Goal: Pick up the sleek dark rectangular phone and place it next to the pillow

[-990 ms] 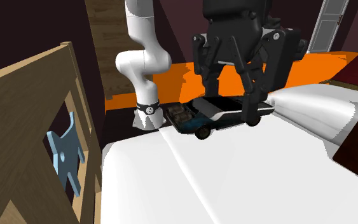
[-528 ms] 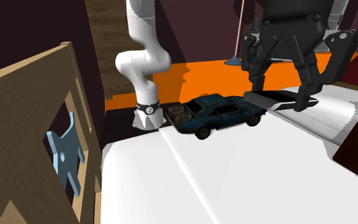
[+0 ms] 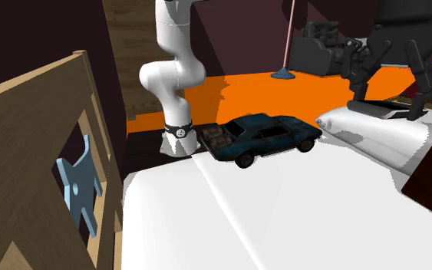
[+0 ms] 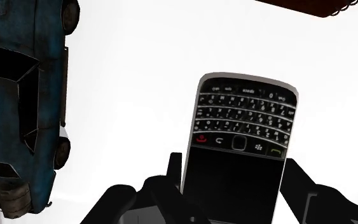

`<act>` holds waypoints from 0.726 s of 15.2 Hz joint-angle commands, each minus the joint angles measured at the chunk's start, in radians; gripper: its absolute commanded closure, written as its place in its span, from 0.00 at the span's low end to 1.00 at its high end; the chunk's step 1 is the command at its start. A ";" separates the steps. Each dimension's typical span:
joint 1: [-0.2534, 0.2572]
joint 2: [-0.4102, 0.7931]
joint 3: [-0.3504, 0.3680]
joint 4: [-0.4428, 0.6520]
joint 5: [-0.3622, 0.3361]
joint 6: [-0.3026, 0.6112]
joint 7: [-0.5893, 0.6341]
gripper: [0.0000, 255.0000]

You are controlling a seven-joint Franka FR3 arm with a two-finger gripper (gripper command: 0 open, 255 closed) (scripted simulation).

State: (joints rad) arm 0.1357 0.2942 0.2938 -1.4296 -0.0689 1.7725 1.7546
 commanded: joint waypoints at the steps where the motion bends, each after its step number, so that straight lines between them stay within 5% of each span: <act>1: 0.036 0.033 0.013 0.041 -0.016 -0.009 0.049 1.00; 6: 0.134 0.139 0.036 0.192 -0.062 -0.060 0.156 1.00; 11: 0.127 0.129 0.035 0.109 -0.059 0.013 0.157 1.00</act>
State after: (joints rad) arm 0.2613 0.4206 0.3285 -1.3110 -0.1269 1.7728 1.9097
